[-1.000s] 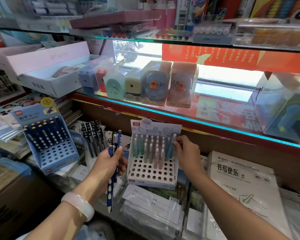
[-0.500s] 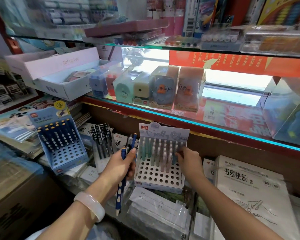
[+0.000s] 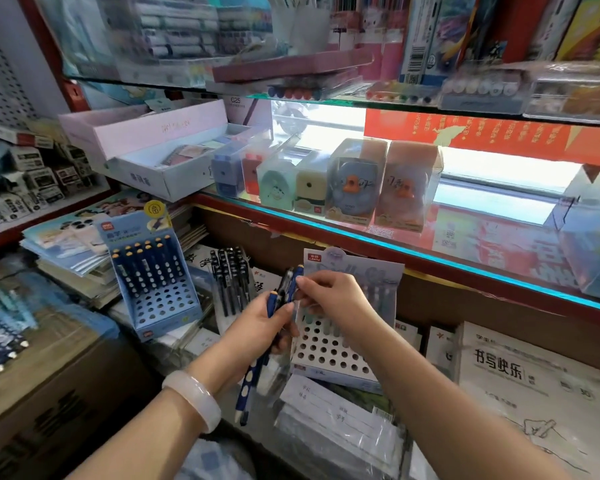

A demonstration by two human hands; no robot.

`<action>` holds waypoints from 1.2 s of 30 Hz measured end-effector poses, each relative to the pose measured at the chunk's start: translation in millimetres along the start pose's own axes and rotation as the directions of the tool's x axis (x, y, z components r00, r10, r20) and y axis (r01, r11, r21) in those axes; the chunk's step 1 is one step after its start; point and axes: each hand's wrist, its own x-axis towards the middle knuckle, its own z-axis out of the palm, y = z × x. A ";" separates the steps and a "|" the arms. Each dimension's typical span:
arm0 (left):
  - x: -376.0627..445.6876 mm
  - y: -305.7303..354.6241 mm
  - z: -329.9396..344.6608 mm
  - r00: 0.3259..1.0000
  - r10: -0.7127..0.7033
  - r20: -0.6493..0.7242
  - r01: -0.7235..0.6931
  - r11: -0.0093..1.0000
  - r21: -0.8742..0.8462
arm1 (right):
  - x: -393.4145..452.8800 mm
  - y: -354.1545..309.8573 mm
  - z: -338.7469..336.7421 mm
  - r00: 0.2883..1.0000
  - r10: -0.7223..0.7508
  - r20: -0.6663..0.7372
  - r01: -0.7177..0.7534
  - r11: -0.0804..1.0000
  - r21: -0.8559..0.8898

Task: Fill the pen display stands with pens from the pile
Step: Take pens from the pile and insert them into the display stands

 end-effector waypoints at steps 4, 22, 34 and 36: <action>-2.5 -0.7 -27.5 0.999 -0.003 -0.041 0.005 0.998 0.069 | 9.1 -11.6 23.6 0.996 0.046 0.074 -0.051 0.997 0.056; -10.4 -57.9 -209.4 0.696 -0.182 -0.694 0.013 0.970 -0.242 | 108.4 -57.7 159.4 0.944 -0.329 0.005 0.321 0.920 -0.226; 24.1 -60.4 -231.0 0.777 -0.121 -0.618 -0.036 0.971 -0.236 | 164.8 -30.1 217.5 0.958 -0.263 0.116 0.277 0.742 -0.610; 25.7 -61.2 -231.8 0.785 -0.140 -0.604 -0.037 0.962 -0.271 | 167.7 -25.9 219.9 0.960 -0.251 0.128 0.275 0.734 -0.621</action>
